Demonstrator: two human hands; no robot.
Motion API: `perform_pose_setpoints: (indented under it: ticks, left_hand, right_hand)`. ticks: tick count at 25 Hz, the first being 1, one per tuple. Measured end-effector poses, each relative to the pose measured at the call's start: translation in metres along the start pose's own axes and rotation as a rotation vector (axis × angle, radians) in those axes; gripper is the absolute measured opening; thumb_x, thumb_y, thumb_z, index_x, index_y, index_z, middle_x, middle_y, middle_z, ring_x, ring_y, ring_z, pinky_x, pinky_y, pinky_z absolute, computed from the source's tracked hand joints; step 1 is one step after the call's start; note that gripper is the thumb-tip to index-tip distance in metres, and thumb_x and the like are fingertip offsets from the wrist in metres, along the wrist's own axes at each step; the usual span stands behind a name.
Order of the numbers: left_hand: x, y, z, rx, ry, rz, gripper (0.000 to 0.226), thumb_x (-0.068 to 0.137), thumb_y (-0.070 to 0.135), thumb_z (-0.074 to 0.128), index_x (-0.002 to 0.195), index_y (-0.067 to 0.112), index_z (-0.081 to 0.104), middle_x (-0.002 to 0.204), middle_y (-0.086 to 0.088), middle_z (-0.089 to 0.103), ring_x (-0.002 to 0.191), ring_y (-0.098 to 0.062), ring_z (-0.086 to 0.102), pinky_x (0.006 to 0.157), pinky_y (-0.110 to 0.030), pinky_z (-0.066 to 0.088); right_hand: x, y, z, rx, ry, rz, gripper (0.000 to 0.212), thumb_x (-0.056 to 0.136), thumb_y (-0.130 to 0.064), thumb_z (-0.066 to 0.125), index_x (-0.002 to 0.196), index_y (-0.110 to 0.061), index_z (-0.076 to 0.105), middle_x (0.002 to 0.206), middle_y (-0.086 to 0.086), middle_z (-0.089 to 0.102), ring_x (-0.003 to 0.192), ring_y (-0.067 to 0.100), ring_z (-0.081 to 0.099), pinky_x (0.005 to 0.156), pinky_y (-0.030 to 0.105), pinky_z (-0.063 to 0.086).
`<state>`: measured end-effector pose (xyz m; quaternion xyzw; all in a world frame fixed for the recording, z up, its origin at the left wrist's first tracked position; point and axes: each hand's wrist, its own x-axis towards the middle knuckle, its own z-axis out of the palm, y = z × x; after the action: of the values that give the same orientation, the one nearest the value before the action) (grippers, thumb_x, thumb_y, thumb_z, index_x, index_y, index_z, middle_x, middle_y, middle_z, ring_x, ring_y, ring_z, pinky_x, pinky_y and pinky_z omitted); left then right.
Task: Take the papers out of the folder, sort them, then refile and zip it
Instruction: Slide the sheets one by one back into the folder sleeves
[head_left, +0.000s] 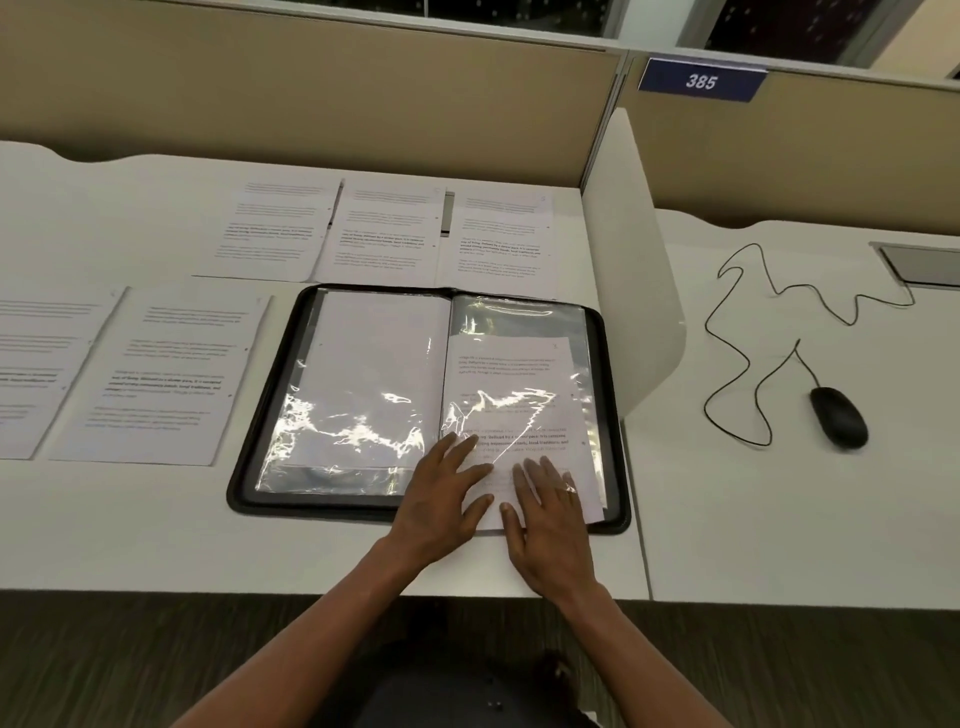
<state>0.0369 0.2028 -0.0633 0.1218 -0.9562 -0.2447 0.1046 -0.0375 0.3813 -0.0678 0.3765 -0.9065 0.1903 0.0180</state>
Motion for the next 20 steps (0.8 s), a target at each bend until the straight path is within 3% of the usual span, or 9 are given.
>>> perform_pose_setpoints:
  ticks: [3, 5, 8, 10, 13, 20]
  left_hand:
    - [-0.001, -0.005, 0.002, 0.023, -0.023, 0.022, 0.047, 0.091, 0.049, 0.06, 0.132, 0.027, 0.061, 0.154, -0.001, 0.042, 0.146, -0.027, 0.03, 0.117, -0.038, 0.019]
    - [0.001, -0.005, 0.004, 0.064, -0.002, 0.045, 0.048, 0.09, 0.044, 0.066, 0.133, 0.024, 0.06, 0.152, -0.004, 0.045, 0.143, -0.029, 0.035, 0.116, -0.04, 0.024]
    - [0.007, 0.0, 0.002, 0.127, 0.073, 0.111, 0.032, 0.09, 0.032, 0.069, 0.119, 0.019, 0.068, 0.139, -0.007, 0.058, 0.133, -0.031, 0.048, 0.111, -0.046, 0.037]
    - [0.011, 0.004, 0.0, 0.121, 0.108, 0.146, 0.016, 0.09, 0.025, 0.067, 0.103, 0.018, 0.073, 0.123, -0.005, 0.067, 0.123, -0.03, 0.057, 0.104, -0.045, 0.043]
    - [0.011, 0.005, 0.0, 0.048, 0.122, 0.14, 0.017, 0.09, 0.026, 0.059, 0.094, 0.02, 0.075, 0.114, 0.001, 0.071, 0.118, -0.024, 0.06, 0.1, -0.04, 0.044]
    - [0.008, 0.001, 0.0, -0.076, 0.118, 0.107, 0.021, 0.091, 0.026, 0.063, 0.105, 0.02, 0.076, 0.119, 0.002, 0.07, 0.124, -0.02, 0.057, 0.103, -0.039, 0.045]
  right_hand:
    - [-0.006, 0.001, -0.006, 0.015, 0.071, 0.001, 0.041, 0.096, -0.035, 0.056, 0.129, -0.012, 0.065, 0.136, 0.008, 0.063, 0.137, 0.023, 0.048, 0.117, 0.046, 0.035]
    - [-0.018, 0.001, -0.008, 0.008, 0.054, 0.021, 0.042, 0.097, -0.037, 0.055, 0.13, -0.013, 0.064, 0.139, 0.007, 0.061, 0.138, 0.022, 0.047, 0.115, 0.048, 0.038]
    - [-0.029, -0.005, -0.007, -0.048, -0.134, 0.073, 0.059, 0.105, -0.05, 0.031, 0.155, -0.018, 0.035, 0.164, 0.004, 0.028, 0.154, 0.021, 0.018, 0.123, 0.046, 0.019]
    - [-0.025, -0.009, -0.004, -0.097, -0.226, 0.077, 0.064, 0.106, -0.053, 0.018, 0.161, -0.02, 0.016, 0.169, 0.001, 0.006, 0.156, 0.017, -0.002, 0.124, 0.044, 0.006]
    - [-0.005, -0.014, -0.007, -0.1, -0.257, 0.106, 0.066, 0.105, -0.055, 0.01, 0.161, -0.021, 0.009, 0.169, -0.001, -0.003, 0.155, 0.016, -0.012, 0.126, 0.045, 0.004]
    - [0.018, -0.016, -0.007, -0.049, -0.289, 0.141, 0.067, 0.102, -0.053, 0.01, 0.161, -0.022, 0.003, 0.168, -0.003, -0.009, 0.154, 0.015, -0.017, 0.127, 0.045, 0.004]
